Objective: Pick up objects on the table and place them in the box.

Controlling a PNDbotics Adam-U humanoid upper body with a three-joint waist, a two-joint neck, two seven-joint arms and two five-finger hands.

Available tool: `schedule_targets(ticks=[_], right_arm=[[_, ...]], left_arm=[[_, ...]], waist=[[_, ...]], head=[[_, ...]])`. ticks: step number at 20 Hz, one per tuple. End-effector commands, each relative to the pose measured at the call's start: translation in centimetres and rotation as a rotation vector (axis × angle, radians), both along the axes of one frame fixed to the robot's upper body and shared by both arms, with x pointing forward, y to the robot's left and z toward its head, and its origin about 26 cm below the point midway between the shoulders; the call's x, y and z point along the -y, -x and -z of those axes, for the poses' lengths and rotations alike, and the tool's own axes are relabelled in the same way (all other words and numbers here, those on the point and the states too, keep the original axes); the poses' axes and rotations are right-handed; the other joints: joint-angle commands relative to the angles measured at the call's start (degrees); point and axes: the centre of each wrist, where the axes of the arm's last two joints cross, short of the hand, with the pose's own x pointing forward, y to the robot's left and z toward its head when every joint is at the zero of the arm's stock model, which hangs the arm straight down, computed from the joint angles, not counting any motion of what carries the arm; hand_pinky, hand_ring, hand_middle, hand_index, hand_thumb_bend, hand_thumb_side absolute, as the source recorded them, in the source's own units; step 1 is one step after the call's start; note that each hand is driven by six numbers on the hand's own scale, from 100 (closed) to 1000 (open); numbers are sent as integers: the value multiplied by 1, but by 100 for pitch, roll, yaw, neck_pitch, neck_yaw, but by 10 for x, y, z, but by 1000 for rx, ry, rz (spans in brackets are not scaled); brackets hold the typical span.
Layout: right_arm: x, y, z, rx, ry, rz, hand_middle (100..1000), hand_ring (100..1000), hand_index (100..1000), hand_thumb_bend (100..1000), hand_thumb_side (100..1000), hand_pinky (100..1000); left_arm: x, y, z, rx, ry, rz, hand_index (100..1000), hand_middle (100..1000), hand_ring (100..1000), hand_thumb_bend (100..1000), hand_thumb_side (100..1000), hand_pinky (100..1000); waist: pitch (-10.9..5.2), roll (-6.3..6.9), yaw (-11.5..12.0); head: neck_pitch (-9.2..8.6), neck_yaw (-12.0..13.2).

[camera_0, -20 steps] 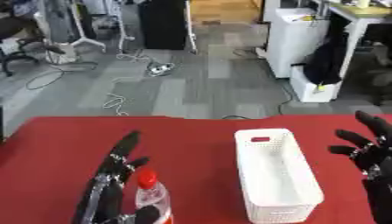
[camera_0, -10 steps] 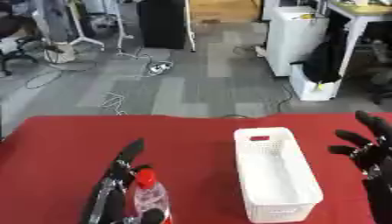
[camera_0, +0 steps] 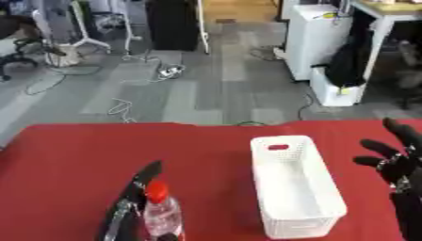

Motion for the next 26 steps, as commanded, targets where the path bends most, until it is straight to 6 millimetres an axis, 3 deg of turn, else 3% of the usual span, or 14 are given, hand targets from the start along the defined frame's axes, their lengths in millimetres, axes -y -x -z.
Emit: schedule_targets(ticks=[1,15,26], right_arm=[[0,2,-9,30,-5,-8,988,856,985,100,676,757],[-1,2,-10,32,-4,-17,988,857,985,100,673,758],[1,3,-8,27,0,-15,989,858,985,100,675,759]], left_arm=[[4,-1,-5,19,5,26,889,917,1000,920,655,804],[6,1,-6,20,5,49,891,918,1000,913,666,805],[-25,-3,-10,54,-107,-133,895,915,1000,941,667,820]], waist=[[-50,-8,-8],[-16,-6,1],[-25,-55,67]], head=[[-4,20],[-6,20],[-61,62]])
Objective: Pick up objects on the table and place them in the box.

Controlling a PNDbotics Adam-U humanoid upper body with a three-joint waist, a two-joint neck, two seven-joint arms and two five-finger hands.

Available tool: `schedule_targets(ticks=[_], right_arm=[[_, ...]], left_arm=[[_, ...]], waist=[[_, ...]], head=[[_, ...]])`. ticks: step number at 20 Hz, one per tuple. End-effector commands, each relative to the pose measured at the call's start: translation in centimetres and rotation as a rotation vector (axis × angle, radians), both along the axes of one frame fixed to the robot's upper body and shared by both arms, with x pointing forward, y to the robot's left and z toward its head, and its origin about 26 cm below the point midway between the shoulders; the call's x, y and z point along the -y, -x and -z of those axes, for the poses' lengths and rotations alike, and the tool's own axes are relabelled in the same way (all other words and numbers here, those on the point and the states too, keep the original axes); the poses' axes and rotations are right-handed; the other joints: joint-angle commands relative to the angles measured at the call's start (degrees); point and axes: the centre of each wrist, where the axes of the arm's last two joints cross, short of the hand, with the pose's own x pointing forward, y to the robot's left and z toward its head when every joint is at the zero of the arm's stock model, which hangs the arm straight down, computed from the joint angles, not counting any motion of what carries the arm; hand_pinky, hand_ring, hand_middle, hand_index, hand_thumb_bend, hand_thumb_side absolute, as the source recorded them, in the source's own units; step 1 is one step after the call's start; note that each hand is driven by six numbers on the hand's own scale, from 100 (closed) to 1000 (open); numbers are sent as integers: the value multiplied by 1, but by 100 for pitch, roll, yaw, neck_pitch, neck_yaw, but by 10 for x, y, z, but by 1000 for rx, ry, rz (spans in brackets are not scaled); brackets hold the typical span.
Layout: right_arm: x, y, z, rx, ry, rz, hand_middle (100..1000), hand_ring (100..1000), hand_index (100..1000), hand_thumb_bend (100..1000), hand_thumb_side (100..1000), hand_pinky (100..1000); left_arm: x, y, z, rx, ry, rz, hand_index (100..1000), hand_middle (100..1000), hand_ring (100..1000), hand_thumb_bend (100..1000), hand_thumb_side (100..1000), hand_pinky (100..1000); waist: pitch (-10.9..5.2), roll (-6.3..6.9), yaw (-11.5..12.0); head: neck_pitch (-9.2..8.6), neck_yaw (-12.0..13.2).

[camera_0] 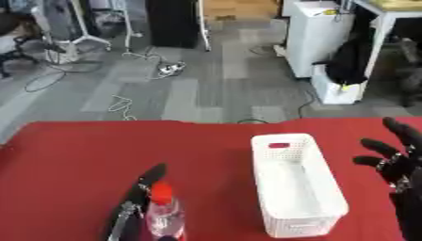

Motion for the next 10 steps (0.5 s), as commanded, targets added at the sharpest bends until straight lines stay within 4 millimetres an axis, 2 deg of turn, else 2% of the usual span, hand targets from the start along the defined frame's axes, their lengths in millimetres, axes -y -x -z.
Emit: schedule_targets(ticks=[1,10], right_arm=[[1,2,-6,24,2,0,989,858,985,100,676,759],[2,2,-5,23,-2,4,990,858,986,100,677,759]], left_arm=[[-17,-2,-8,34,-50,-78,895,913,1000,944,666,819],[-32,-13,0,25,-114,-164,882,860,1000,1000,683,798]], waist=[[-76,-20,19],[-77,-41,-8]], head=[[-64,62],[-81,91]])
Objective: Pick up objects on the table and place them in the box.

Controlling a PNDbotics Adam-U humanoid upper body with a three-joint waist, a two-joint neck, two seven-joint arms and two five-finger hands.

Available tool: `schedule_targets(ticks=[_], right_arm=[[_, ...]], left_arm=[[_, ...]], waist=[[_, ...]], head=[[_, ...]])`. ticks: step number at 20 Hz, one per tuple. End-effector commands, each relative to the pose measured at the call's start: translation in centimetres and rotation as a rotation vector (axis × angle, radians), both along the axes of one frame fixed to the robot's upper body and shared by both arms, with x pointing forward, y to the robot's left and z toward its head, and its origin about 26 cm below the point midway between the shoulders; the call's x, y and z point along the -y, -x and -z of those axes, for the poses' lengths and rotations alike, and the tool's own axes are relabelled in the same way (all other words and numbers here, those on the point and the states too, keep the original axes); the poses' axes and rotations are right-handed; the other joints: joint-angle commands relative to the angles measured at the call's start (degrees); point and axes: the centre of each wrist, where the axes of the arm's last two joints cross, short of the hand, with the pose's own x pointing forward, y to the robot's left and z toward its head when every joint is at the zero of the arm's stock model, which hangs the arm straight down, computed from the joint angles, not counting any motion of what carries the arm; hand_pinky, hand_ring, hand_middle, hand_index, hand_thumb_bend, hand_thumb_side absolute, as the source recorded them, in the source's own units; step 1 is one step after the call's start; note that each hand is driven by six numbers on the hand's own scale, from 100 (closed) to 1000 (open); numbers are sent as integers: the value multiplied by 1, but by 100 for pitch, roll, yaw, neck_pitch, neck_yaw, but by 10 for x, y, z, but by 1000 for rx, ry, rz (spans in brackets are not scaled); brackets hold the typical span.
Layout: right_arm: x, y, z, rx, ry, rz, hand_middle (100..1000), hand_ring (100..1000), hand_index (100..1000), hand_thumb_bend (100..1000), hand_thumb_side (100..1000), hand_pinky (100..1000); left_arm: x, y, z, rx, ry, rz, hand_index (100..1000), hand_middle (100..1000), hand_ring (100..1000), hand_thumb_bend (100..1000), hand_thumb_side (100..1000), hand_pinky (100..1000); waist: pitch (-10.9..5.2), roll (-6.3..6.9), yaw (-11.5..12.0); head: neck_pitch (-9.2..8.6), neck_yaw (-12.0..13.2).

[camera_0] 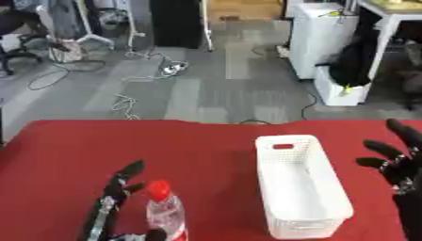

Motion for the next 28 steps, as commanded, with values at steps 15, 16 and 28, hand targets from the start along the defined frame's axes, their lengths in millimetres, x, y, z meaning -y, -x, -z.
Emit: schedule_targets(ticks=[15,16,28], right_arm=[[2,2,-6,22,-4,4,990,859,988,100,679,760],[2,2,-6,22,-4,3,990,859,988,100,679,760],[2,2,-5,19,-3,5,990,859,988,100,681,761]], left_arm=[[1,-17,19,-141,-156,-9,926,889,1000,1000,663,766],[1,-18,19,-145,-157,-3,920,885,1000,1000,662,765],[9,-18,22,-137,-111,4,852,816,1000,1000,557,715]], waist=[[-65,17,-70],[-63,18,-72],[-51,31,-81]], head=[[-66,42],[-65,41],[-78,42]])
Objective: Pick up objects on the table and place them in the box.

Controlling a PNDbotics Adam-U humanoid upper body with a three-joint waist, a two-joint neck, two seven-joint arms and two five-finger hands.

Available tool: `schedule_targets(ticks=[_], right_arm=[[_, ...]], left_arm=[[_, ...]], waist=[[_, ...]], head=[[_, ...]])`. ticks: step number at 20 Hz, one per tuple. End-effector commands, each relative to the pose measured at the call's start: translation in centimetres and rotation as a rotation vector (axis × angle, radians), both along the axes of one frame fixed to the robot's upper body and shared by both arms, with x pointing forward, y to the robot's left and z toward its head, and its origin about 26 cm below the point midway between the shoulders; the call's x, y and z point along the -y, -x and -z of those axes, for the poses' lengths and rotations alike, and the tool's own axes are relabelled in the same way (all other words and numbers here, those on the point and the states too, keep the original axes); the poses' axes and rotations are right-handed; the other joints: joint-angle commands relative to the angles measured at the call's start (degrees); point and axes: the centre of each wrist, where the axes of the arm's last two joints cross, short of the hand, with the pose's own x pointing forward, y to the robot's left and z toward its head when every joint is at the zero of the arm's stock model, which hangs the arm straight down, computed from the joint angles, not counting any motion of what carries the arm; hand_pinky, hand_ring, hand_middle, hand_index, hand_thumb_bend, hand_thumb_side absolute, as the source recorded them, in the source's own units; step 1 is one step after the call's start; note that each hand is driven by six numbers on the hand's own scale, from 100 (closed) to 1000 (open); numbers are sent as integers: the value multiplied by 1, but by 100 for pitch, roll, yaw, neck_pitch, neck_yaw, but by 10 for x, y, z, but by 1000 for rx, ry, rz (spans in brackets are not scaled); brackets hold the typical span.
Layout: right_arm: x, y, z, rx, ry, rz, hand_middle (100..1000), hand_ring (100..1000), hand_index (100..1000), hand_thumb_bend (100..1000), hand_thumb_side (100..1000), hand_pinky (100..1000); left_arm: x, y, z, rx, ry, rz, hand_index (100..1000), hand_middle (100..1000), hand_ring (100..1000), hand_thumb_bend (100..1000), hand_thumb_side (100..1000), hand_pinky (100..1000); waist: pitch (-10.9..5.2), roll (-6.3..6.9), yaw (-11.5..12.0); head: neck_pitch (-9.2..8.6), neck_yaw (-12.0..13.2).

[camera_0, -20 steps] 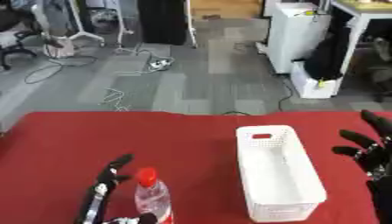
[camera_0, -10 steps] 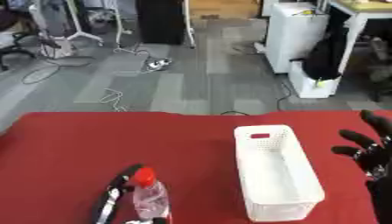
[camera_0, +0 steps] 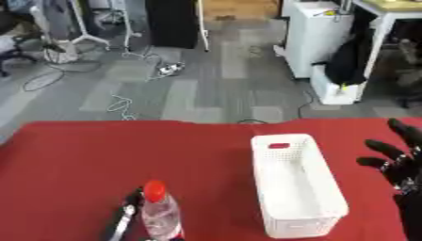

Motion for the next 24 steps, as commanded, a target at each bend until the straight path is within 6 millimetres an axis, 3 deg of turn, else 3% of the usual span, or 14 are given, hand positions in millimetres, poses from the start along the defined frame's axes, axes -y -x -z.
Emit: schedule_targets(ticks=[1,7,19,22,24], right_arm=[[2,2,-5,19,5,1,990,859,988,100,681,761],[1,1,-5,19,6,-2,990,859,983,100,681,761],[0,1,-6,20,6,-11,990,859,981,100,682,762],[0,1,-6,20,5,-12,990,860,981,100,682,762],[0,1,-6,20,5,-12,990,860,982,100,682,762]], left_arm=[[3,-2,-8,50,70,-21,847,811,1000,1000,534,701],[12,-1,-4,74,271,-48,839,795,996,1000,492,673],[28,-4,2,104,380,-142,739,641,849,1000,352,496],[33,-5,3,108,369,-149,752,666,862,1000,365,514],[35,-6,4,103,342,-132,794,719,929,1000,409,592]], waist=[[-58,-7,-4],[-53,-14,-9],[-47,-7,-31],[-44,-2,-44],[-42,3,-55]], head=[[-83,43],[-98,62],[-107,104],[-106,111],[-103,117]])
